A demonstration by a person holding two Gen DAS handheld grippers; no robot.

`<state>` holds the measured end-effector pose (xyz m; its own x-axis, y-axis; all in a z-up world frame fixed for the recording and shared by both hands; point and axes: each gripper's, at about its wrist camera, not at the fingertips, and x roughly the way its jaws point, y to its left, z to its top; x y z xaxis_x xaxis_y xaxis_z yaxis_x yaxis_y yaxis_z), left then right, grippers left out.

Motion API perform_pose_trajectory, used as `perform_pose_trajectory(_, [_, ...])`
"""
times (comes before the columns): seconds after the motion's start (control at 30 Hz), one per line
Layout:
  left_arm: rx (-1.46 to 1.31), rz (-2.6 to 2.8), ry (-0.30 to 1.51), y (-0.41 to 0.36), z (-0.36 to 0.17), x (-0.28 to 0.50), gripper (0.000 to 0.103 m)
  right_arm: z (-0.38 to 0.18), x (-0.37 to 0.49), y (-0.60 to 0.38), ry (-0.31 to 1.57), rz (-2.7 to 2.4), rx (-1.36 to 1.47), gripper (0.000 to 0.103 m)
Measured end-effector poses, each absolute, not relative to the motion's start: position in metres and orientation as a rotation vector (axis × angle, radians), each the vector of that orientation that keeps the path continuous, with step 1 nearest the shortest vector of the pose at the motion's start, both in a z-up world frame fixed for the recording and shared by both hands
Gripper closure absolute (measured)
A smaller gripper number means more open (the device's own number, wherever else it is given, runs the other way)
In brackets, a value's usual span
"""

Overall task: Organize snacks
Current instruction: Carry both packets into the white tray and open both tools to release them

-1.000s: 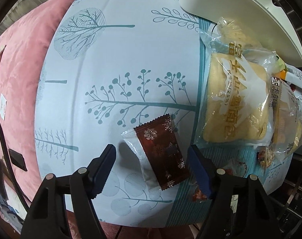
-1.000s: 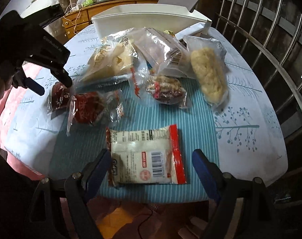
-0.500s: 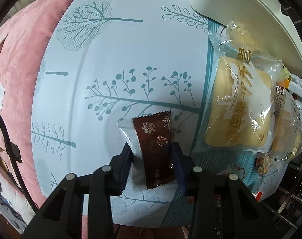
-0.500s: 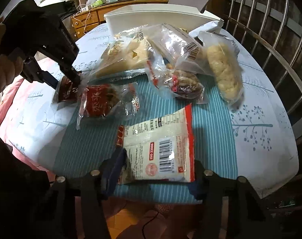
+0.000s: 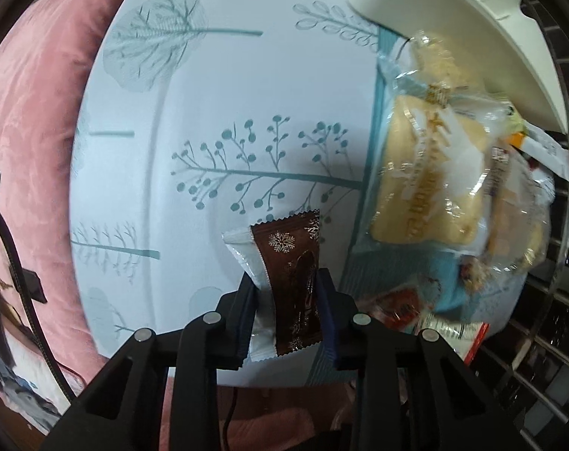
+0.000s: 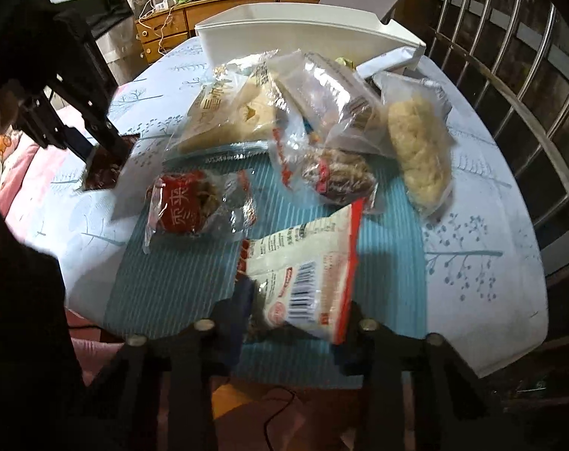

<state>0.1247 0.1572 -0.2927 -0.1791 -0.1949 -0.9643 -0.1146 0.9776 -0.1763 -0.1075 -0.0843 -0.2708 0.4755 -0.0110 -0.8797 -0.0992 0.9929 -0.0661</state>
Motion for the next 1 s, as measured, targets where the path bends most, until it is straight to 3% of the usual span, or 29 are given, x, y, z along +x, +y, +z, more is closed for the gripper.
perform_pose_trajectory(0.03, [-0.221, -0.093, 1.757, 0.160, -0.287, 0.128, 0.074, -0.268, -0.106, -0.085, 1.076, 0.047, -0.116, 0.081])
perform_pose_trajectory(0.13, [-0.203, -0.135, 1.759, 0.167, -0.271, 0.139, 0.074, -0.258, -0.103, -0.086, 1.075, 0.024, -0.112, 0.090])
perform_pose_trajectory(0.63, [-0.054, -0.383, 1.703, 0.144, -0.170, 0.165, 0.074, -0.178, -0.090, -0.100, 0.963, -0.072, -0.074, 0.092])
perform_pose_trajectory(1.0, [-0.039, -0.402, 1.627, 0.105, -0.117, 0.185, 0.074, -0.110, -0.022, -0.124, 0.776, 0.029, -0.017, 0.091])
